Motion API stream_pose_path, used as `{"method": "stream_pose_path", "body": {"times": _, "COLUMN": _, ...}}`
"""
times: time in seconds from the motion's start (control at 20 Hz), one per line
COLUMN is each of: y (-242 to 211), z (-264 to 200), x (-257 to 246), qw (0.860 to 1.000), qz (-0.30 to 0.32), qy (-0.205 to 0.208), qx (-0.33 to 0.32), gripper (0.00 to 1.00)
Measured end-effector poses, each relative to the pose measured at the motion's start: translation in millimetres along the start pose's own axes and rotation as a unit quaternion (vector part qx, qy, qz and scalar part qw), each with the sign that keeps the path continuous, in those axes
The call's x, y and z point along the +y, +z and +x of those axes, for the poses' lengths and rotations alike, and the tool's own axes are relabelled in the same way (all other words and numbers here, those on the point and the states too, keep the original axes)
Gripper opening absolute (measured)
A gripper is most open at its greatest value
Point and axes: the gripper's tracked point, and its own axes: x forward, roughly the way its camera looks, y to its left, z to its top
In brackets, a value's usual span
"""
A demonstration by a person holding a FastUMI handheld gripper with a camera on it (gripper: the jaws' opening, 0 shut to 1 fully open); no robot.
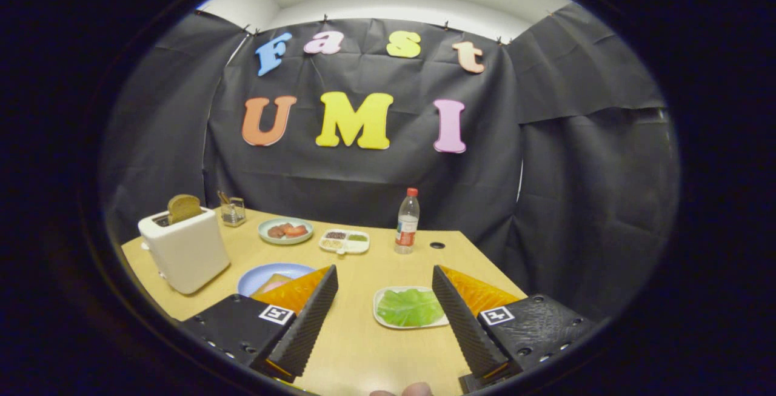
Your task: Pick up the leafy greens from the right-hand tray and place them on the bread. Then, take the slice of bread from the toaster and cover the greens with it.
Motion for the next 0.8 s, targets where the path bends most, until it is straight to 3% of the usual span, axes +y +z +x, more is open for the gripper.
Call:
{"method": "stream_pose_path", "body": {"times": 0.2, "y": -38, "z": 59, "x": -26, "qw": 0.996, "qz": -0.002, "qy": 0.003, "qx": 0.086, "gripper": 0.96}}
{"method": "stream_pose_path", "body": {"times": 0.45, "y": -94, "z": 123, "x": -40, "qw": 0.98, "qz": -0.007, "qy": 0.005, "qx": 0.199, "gripper": 0.96}}
{"method": "stream_pose_path", "body": {"times": 0.8, "y": -132, "z": 169, "x": -34, "qw": 0.961, "qz": -0.017, "qy": 0.001, "qx": 0.275, "gripper": 0.96}}
